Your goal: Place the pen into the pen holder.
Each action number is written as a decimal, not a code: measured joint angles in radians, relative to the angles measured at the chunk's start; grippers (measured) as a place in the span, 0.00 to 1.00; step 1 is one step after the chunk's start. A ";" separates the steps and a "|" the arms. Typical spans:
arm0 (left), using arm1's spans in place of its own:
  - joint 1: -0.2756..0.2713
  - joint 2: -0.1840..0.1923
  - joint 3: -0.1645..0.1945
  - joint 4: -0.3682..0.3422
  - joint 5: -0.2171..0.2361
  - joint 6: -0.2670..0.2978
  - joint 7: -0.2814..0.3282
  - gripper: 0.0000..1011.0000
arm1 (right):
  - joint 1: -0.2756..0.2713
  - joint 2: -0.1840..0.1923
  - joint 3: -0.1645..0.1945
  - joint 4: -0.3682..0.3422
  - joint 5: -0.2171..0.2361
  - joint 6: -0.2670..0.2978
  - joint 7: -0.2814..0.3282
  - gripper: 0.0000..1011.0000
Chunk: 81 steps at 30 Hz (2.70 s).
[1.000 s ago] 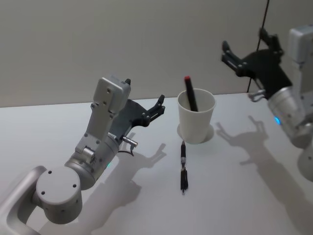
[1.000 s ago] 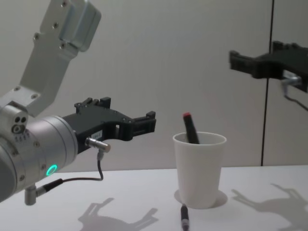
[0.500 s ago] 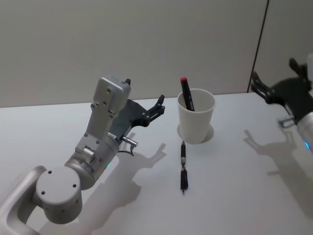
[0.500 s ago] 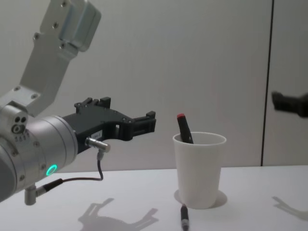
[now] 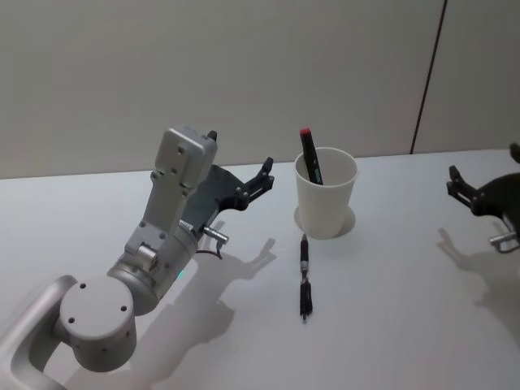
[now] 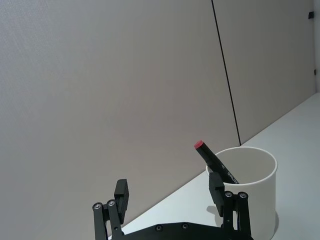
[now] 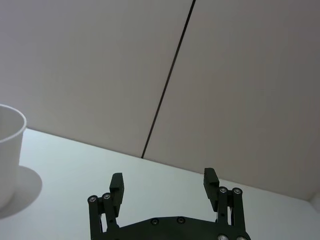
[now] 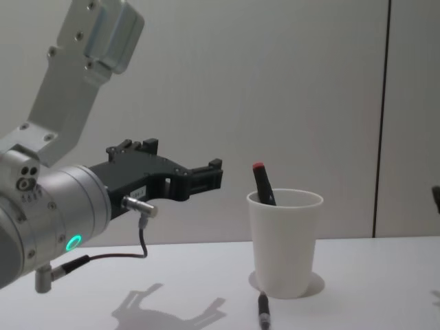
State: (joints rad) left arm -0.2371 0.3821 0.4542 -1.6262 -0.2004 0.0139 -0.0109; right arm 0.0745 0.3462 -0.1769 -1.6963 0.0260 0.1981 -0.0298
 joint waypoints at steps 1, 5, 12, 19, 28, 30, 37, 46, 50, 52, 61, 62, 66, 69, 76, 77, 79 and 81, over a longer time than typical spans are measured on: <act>0.000 0.000 0.000 0.000 0.000 0.000 0.000 0.99 | -0.002 0.001 0.001 -0.001 -0.001 0.002 -0.001 0.99; 0.000 0.000 0.000 0.000 0.000 0.000 0.000 0.99 | -0.013 0.009 0.004 -0.006 -0.003 0.013 -0.005 0.99; 0.000 0.001 -0.001 -0.003 0.000 0.012 -0.008 0.99 | -0.026 0.017 0.008 -0.012 -0.006 0.027 -0.009 0.99; -0.002 0.007 -0.005 -0.020 -0.005 0.073 -0.049 0.99 | -0.034 0.022 0.010 -0.015 -0.007 0.034 -0.012 0.99; -0.008 0.014 -0.008 -0.050 -0.019 0.202 -0.119 0.99 | -0.039 0.025 0.012 -0.017 -0.009 0.039 -0.014 0.99; -0.008 0.015 -0.008 -0.054 -0.021 0.227 -0.131 0.99 | -0.040 0.026 0.012 -0.018 -0.009 0.040 -0.014 0.99; -0.004 0.013 -0.001 -0.071 -0.036 0.342 -0.165 0.99 | -0.041 0.027 0.012 -0.018 -0.010 0.042 -0.015 0.99; 0.015 -0.005 0.016 -0.075 -0.081 0.449 -0.159 0.99 | -0.042 0.028 0.013 -0.019 -0.010 0.043 -0.015 0.99; 0.026 -0.017 0.021 -0.075 -0.115 0.476 -0.134 0.99 | -0.043 0.028 0.013 -0.019 -0.010 0.043 -0.015 0.99; 0.033 -0.025 0.024 -0.075 -0.134 0.486 -0.117 0.99 | -0.043 0.028 0.013 -0.019 -0.010 0.044 -0.015 0.99; 0.053 -0.051 0.034 -0.077 -0.184 0.498 -0.044 0.99 | -0.043 0.028 0.013 -0.019 -0.010 0.044 -0.015 0.99; 0.054 -0.053 0.034 -0.077 -0.186 0.498 -0.041 0.99 | -0.043 0.028 0.013 -0.019 -0.010 0.044 -0.015 0.99; 0.060 -0.065 0.040 -0.077 -0.189 0.493 -0.017 0.99 | -0.043 0.028 0.013 -0.019 -0.010 0.044 -0.015 0.99; 0.062 -0.071 0.044 -0.075 -0.187 0.491 -0.011 0.99 | -0.043 0.028 0.013 -0.019 -0.010 0.044 -0.015 0.99; 0.064 -0.083 0.054 -0.066 -0.170 0.490 -0.015 0.99 | -0.043 0.028 0.013 -0.019 -0.010 0.044 -0.015 0.99; 0.064 -0.084 0.056 -0.064 -0.166 0.490 -0.017 0.99 | -0.043 0.028 0.013 -0.019 -0.010 0.044 -0.015 0.99; 0.064 -0.088 0.060 -0.062 -0.159 0.490 -0.022 0.99 | -0.043 0.028 0.013 -0.019 -0.010 0.044 -0.015 0.99; 0.064 -0.090 0.062 -0.059 -0.152 0.490 -0.026 0.99 | -0.043 0.028 0.013 -0.019 -0.010 0.044 -0.015 0.99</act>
State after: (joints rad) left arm -0.1736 0.2917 0.5167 -1.6854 -0.3524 0.5042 -0.0368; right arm 0.0310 0.3744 -0.1641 -1.7152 0.0165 0.2420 -0.0451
